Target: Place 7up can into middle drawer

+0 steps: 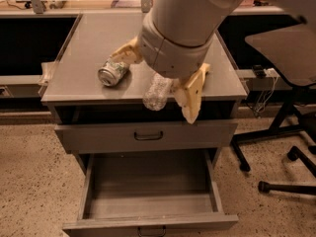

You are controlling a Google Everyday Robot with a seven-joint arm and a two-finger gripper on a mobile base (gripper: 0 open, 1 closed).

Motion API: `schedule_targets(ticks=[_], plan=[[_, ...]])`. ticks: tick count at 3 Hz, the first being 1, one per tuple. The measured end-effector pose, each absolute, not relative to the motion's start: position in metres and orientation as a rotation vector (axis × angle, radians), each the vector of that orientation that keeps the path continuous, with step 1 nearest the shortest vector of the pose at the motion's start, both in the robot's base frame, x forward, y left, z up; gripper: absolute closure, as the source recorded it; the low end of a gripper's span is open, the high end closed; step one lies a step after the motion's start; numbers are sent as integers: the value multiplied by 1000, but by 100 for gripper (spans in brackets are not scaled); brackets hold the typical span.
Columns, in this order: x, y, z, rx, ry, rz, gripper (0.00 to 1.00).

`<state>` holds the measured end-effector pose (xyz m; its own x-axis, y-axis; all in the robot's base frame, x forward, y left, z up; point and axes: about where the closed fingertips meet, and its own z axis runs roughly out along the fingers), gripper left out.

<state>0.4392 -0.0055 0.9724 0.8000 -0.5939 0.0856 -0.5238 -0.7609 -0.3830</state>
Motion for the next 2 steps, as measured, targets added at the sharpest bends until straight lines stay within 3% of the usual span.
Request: schedule_targets(ticks=[2], plan=[[450, 20, 980, -2803, 571, -346, 0]])
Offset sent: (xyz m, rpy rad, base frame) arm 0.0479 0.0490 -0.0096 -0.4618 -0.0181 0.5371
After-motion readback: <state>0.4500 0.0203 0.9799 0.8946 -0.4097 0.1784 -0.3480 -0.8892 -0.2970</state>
